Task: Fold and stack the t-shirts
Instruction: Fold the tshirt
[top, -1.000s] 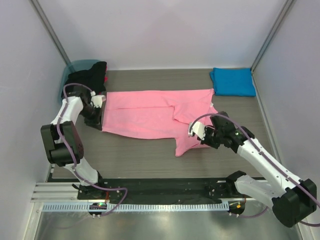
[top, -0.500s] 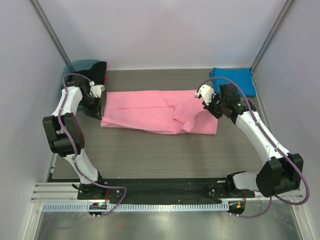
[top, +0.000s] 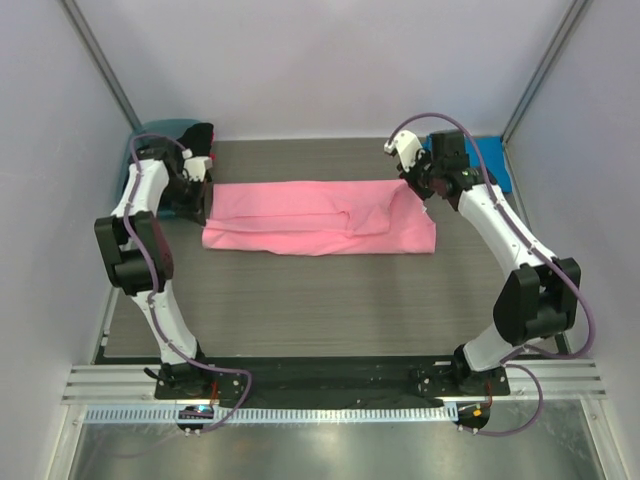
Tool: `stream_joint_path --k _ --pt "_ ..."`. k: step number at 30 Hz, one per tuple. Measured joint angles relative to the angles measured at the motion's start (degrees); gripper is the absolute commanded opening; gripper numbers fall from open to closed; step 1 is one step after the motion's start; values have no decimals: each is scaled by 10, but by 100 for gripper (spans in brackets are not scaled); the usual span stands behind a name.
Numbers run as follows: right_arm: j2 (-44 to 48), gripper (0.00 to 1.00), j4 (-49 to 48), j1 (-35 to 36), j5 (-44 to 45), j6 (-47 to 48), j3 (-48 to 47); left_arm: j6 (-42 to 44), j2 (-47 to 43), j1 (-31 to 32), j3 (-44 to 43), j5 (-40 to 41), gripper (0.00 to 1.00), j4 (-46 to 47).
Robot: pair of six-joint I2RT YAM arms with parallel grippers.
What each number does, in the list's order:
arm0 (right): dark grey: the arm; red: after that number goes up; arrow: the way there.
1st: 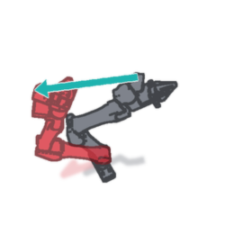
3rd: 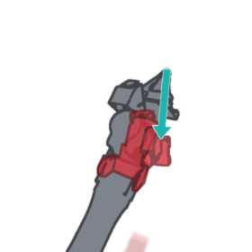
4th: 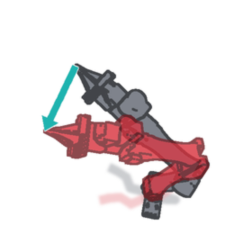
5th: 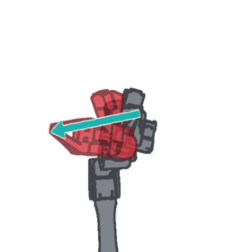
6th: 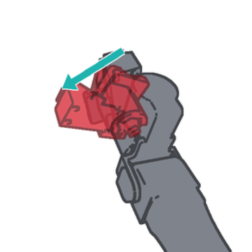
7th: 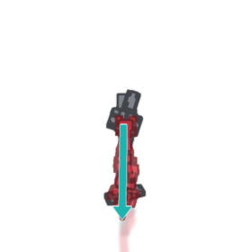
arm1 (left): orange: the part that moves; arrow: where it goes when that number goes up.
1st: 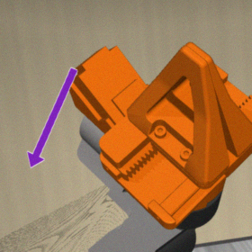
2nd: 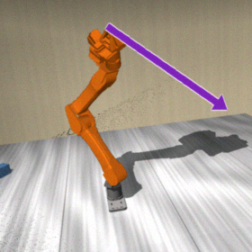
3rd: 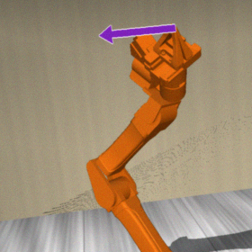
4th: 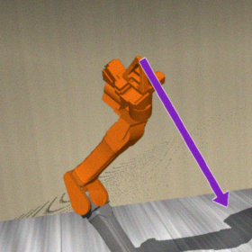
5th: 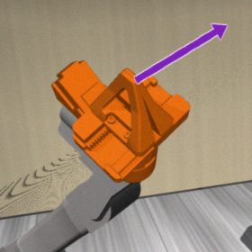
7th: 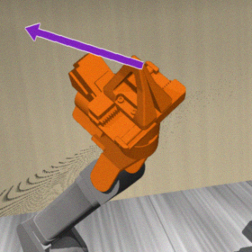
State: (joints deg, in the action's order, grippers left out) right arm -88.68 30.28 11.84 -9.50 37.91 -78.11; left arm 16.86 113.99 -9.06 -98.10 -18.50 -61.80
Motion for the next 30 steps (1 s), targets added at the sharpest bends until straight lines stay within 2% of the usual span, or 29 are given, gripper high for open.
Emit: stream_joint_path --k 17,30 --pt "-167 1 -34 -10 18 -23 -132 -26 39 0 -28 0 0 3" --pt "-242 1 -51 -22 28 -35 -205 -35 69 0 -62 5 0 6"
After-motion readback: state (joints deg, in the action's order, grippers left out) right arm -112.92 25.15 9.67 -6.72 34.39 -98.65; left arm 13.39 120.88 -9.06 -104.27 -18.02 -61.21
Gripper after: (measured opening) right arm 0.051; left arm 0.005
